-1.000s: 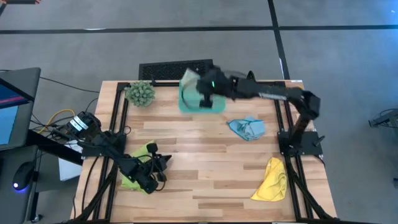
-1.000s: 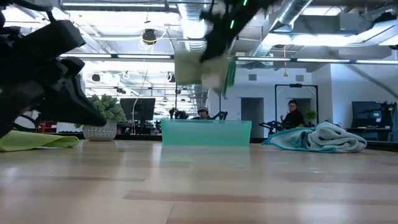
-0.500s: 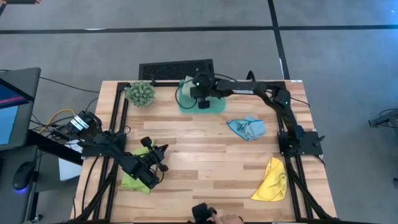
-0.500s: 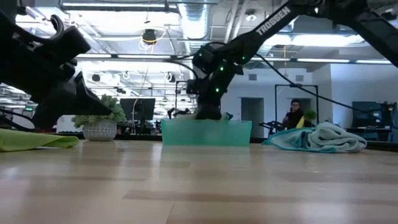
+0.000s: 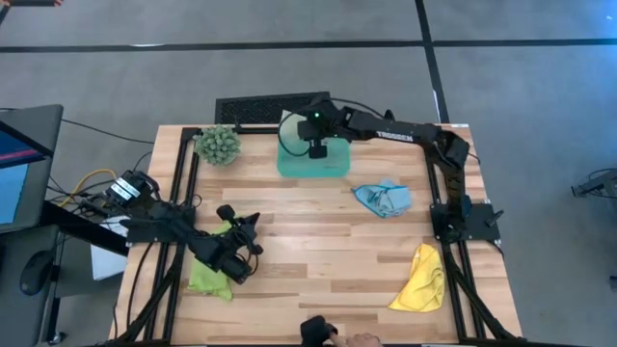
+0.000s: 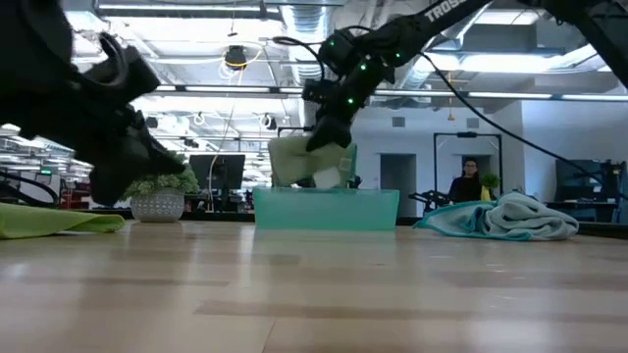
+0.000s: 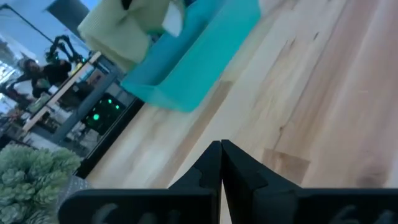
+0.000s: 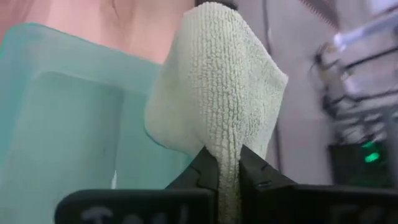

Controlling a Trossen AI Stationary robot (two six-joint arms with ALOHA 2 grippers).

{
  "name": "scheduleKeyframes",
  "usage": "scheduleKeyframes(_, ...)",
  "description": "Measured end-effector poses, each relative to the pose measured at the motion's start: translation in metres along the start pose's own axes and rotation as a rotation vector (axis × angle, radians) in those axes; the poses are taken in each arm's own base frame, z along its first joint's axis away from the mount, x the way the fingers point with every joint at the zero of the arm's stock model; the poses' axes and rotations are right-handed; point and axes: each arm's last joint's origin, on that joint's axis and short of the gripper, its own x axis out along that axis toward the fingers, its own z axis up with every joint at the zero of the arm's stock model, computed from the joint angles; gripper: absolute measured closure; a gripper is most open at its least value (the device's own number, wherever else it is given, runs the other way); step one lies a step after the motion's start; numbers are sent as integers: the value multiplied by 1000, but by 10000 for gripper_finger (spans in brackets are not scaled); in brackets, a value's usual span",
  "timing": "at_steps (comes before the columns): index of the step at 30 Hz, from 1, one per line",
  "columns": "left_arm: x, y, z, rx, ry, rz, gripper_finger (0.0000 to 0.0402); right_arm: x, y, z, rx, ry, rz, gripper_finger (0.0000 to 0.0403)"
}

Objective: Fold microfiber towels
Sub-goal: Put the green towel into the bin

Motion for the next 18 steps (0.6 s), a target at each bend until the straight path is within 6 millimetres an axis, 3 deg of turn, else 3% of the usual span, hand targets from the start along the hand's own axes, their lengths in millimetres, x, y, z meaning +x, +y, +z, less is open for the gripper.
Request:
scheduleKeyframes(4, 2, -2, 8, 24, 12, -6, 401, -5, 5, -1, 71, 3, 87, 370)
scheduleKeyframes(11, -3, -13, 38, 129, 13, -72, 401, 21, 41, -3, 0, 42, 188, 368)
scheduleKeyframes(18, -7, -19, 49, 138, -3, -120, 401, 16, 62, 1, -22, 105, 288, 363)
